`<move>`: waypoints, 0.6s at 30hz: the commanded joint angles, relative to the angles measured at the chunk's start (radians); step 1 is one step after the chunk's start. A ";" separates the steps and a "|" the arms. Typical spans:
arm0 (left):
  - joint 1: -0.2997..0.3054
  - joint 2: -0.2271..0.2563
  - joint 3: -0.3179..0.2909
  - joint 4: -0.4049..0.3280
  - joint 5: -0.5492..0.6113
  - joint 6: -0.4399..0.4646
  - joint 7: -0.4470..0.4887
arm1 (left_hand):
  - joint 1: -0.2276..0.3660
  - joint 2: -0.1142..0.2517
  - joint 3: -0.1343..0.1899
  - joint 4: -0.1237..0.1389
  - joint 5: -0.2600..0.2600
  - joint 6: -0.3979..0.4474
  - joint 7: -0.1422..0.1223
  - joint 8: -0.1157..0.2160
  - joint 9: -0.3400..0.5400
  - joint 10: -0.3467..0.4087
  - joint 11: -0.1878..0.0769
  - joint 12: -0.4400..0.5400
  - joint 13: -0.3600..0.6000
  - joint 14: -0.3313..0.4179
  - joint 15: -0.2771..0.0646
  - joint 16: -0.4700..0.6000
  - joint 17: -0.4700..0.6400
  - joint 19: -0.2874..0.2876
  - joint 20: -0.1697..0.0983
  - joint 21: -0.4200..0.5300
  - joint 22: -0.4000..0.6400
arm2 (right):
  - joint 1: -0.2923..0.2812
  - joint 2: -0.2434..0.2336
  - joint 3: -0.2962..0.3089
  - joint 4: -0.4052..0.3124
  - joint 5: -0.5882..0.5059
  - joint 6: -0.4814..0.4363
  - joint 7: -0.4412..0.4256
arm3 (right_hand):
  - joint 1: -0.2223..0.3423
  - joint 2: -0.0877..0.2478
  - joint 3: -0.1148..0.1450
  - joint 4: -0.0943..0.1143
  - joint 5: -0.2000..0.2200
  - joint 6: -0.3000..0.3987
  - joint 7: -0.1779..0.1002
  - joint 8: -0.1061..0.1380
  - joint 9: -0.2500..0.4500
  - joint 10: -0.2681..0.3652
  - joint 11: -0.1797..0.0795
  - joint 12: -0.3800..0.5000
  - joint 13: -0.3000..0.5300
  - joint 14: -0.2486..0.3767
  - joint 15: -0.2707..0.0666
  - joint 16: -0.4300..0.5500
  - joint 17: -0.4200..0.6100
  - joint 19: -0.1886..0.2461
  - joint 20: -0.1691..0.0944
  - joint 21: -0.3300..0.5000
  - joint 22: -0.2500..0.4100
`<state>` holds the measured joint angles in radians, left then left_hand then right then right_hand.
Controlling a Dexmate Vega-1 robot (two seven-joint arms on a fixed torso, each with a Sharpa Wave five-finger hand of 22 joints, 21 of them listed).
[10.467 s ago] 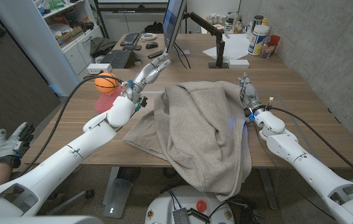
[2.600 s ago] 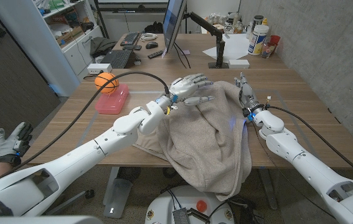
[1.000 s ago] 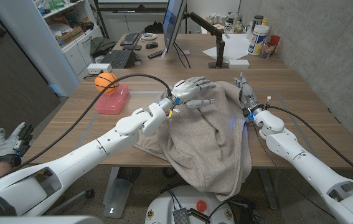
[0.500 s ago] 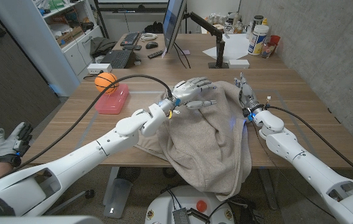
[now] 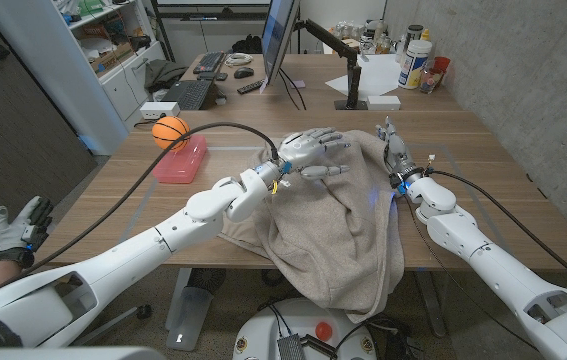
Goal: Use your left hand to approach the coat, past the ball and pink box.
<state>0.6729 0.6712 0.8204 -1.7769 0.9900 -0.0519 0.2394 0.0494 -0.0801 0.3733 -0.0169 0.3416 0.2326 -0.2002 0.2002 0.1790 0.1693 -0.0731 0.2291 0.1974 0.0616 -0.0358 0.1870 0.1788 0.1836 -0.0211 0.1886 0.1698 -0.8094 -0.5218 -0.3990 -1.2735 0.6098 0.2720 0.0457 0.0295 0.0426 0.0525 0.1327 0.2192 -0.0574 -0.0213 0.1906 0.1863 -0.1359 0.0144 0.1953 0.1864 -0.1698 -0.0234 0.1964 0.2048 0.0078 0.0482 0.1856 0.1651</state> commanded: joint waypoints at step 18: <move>0.005 0.013 -0.003 -0.014 0.010 -0.011 0.002 | -0.002 0.001 -0.003 -0.001 0.008 0.011 0.001 0.005 0.004 0.000 0.000 -0.002 0.004 0.010 -0.098 -0.001 0.003 0.010 -0.004 0.001 0.002 | 0.011 0.004 -0.006 0.010 -0.003 -0.008 0.003 | 0.004 0.010 -0.005 0.003 0.007 -0.005 0.003 0.003 0.001 -0.004 0.003 0.001 0.002 -0.030 0.007 0.005 -0.001 -0.003 0.003 0.002 0.004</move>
<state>0.6738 0.6741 0.8236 -1.7683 0.9897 -0.0609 0.2482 0.0494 -0.0801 0.3734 -0.0167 0.3416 0.2325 -0.2002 0.2002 0.1789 0.1692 -0.0730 0.2293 0.1975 0.0616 -0.0358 0.1871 0.1789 0.1836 -0.0211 0.1886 0.1699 -0.8039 -0.5200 -0.4011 -1.2693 0.6097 0.2669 0.0450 0.0295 0.0426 0.0525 0.1327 0.2192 -0.0574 -0.0213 0.1906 0.1863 -0.1359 0.0144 0.1954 0.1864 -0.1698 -0.0234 0.1964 0.2049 0.0079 0.0482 0.1856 0.1651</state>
